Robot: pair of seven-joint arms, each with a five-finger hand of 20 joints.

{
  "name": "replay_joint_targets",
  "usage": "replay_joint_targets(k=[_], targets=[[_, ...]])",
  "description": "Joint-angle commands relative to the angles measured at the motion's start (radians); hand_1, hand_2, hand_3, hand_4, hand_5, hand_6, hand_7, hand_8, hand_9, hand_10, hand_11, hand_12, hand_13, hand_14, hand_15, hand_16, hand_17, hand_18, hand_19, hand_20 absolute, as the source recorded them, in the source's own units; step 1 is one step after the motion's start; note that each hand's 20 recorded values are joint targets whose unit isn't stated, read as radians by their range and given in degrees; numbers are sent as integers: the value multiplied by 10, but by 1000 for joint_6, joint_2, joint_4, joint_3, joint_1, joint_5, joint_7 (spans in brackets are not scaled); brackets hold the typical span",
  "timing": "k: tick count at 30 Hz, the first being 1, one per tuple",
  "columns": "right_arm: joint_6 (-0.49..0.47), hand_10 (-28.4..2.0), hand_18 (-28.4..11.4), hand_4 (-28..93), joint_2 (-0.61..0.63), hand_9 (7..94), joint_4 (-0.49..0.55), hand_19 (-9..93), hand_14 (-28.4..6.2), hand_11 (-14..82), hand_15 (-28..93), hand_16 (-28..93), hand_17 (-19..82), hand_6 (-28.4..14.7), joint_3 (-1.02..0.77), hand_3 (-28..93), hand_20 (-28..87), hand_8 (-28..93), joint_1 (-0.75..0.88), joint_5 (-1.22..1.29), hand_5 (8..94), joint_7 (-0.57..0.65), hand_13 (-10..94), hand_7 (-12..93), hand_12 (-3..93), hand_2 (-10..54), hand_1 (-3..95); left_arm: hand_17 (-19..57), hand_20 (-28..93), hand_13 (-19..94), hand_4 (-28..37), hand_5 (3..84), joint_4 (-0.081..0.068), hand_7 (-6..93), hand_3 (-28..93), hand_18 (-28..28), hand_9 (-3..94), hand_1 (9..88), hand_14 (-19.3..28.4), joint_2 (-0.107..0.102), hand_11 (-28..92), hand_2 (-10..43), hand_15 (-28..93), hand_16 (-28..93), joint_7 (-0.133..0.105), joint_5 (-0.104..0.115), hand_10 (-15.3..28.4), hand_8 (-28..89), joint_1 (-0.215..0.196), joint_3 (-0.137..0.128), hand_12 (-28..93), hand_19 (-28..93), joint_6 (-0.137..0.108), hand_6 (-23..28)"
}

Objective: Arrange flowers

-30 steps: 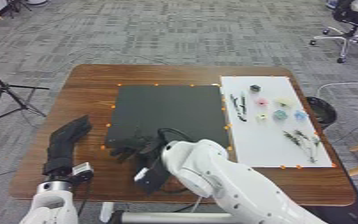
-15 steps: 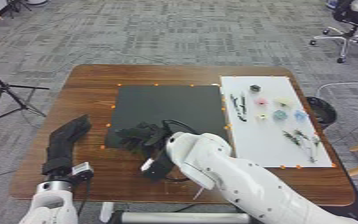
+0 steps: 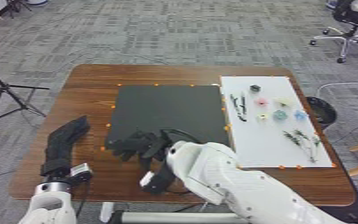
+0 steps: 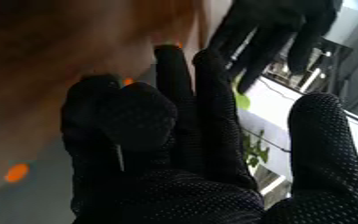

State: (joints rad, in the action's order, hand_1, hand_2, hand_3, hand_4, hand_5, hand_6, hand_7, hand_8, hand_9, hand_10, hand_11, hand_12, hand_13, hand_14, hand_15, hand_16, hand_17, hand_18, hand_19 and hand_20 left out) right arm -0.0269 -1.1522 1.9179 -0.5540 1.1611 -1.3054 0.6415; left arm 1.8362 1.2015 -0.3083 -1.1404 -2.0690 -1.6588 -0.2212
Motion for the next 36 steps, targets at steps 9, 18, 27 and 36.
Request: replay_joint_targets(k=[9,18,27,36], targets=[[-30,-137,-277,-105,-55,582,-133,805,-124,70,741,314,374,-33,-18,527,522,-76,14,-86,582,5,792,71,57,140,156,48,169,375,-283,496,-6,105,721,124,445,177,169,14,182,143,196,27,-1,8,141,-68,7,12,116,125,3,56],[2,-148,-277,-110,-70,583,-171,805,-118,70,749,316,377,-51,-32,518,522,-75,-7,-120,584,-7,797,58,61,141,162,48,168,369,-283,487,-8,91,716,123,437,177,165,14,158,145,168,32,-1,6,137,-63,7,11,118,118,11,55],[-3,-150,-277,-108,-76,584,-161,805,-119,70,758,319,379,-54,-33,516,522,-70,1,-98,584,-1,796,54,62,140,165,49,170,372,-283,486,-6,88,716,123,436,176,164,15,152,145,158,42,0,6,136,-60,4,11,124,114,11,54],[-5,-135,-275,-104,-57,613,-101,807,-119,76,764,317,383,-30,-53,486,520,-74,-6,23,597,12,794,75,65,143,186,49,172,373,-283,487,-1,90,717,123,438,175,165,12,156,144,165,45,4,9,137,-60,2,12,126,114,3,55]])
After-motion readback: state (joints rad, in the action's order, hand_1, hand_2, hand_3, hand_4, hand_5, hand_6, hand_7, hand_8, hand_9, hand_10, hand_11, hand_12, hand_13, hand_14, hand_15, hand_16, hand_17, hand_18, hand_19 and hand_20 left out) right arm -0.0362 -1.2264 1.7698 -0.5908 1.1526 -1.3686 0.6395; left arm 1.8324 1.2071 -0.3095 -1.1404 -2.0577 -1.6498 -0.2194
